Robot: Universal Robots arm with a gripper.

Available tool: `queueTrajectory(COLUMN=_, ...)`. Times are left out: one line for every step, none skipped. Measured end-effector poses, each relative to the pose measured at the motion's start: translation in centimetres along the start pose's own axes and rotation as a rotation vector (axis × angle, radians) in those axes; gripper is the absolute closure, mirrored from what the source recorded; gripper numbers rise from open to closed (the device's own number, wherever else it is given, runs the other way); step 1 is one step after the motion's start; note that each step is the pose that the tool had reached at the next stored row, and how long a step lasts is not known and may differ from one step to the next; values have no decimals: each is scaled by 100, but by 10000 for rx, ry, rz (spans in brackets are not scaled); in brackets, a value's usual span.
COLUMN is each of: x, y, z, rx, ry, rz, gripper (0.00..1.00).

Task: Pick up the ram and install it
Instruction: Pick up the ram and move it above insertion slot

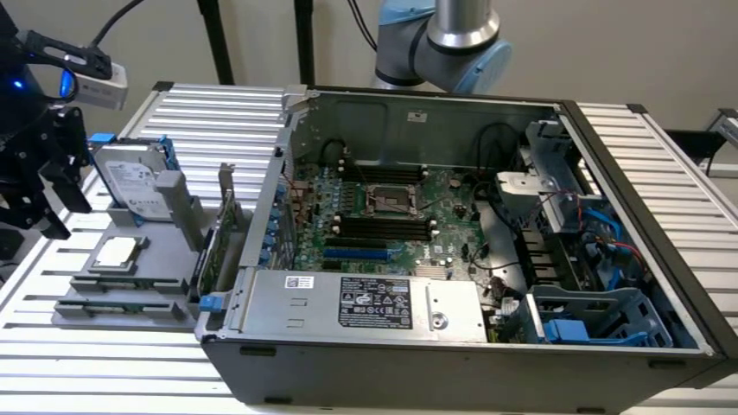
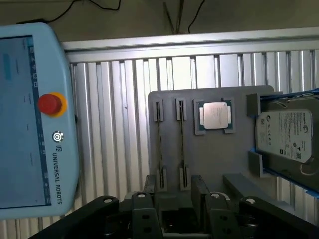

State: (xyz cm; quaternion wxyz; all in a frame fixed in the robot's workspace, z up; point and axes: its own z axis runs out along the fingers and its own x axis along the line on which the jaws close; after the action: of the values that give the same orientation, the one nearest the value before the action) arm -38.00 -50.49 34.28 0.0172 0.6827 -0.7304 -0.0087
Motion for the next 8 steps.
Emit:
queueTrajectory(x=2, y=-1, z=20, rx=1, ry=0, rz=0, gripper=58)
queueTrajectory(x=5, y=-2, z=38, rx=1, ry=-1, rz=-1, gripper=58)
queueTrajectory(x=8, y=-3, z=56, rx=1, ry=-1, rz=-1, gripper=58)
queueTrajectory(x=11, y=-4, z=74, rx=1, ry=-1, rz=-1, gripper=58)
queueTrajectory(x=15, y=-5, z=92, rx=1, ry=0, rz=-1, gripper=58)
queueTrajectory(x=19, y=-6, z=110, rx=1, ry=0, rz=-1, gripper=58)
queueTrajectory(x=24, y=-7, z=128, rx=0, ry=0, rz=-1, gripper=58)
queueTrajectory(x=27, y=-7, z=146, rx=0, ry=-1, rz=1, gripper=58)
